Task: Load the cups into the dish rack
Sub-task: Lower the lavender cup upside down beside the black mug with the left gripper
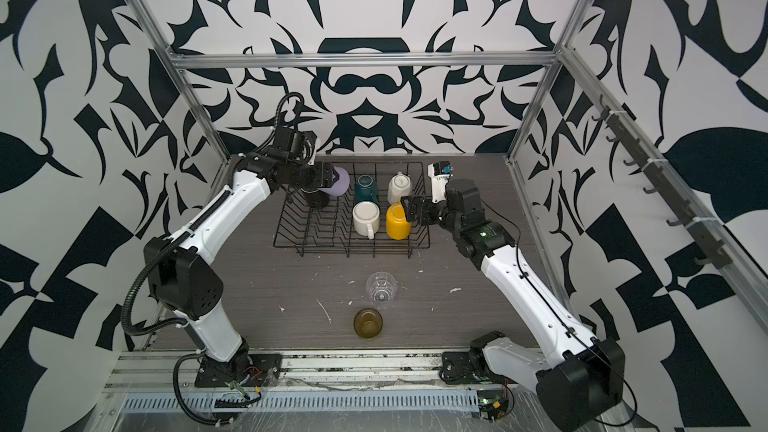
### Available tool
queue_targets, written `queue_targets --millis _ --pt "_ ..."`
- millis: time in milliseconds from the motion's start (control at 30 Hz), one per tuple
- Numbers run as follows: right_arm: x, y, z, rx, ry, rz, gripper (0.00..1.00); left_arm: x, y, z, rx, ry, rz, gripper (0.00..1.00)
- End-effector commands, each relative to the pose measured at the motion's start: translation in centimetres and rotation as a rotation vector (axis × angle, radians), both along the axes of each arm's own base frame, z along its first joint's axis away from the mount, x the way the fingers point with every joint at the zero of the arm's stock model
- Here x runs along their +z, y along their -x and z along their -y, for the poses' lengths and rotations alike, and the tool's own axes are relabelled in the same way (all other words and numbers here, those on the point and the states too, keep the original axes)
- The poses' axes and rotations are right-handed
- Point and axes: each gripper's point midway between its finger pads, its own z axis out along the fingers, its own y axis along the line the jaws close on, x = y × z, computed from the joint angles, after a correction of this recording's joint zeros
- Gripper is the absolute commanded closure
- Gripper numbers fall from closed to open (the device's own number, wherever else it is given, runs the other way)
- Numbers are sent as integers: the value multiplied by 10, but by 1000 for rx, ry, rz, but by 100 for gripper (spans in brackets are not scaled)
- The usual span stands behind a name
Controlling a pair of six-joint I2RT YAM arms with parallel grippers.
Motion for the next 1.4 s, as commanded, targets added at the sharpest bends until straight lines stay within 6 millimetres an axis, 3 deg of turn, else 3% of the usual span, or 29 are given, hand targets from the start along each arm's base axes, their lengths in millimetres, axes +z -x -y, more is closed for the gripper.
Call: queue_targets --millis 0,533,867,1033,1167,1367 --pt "12 3 -1 18 1 50 5 -4 -6 -5 20 -53 -10 100" --pt "7 1 -3 30 12 34 6 -54 -35 12 29 -128 -45 100" --pt "4 1 -5 37 6 28 6 -85 -45 12 39 -182 -83 98" --pt "0 2 -6 38 2 12 6 -97 -47 15 35 -192 -107 81" --pt "0 3 -6 37 -4 12 6 -103 -48 13 39 -210 -119 48" --pt "3 0 -8 44 -5 15 6 -112 -50 11 47 -234 -137 20"
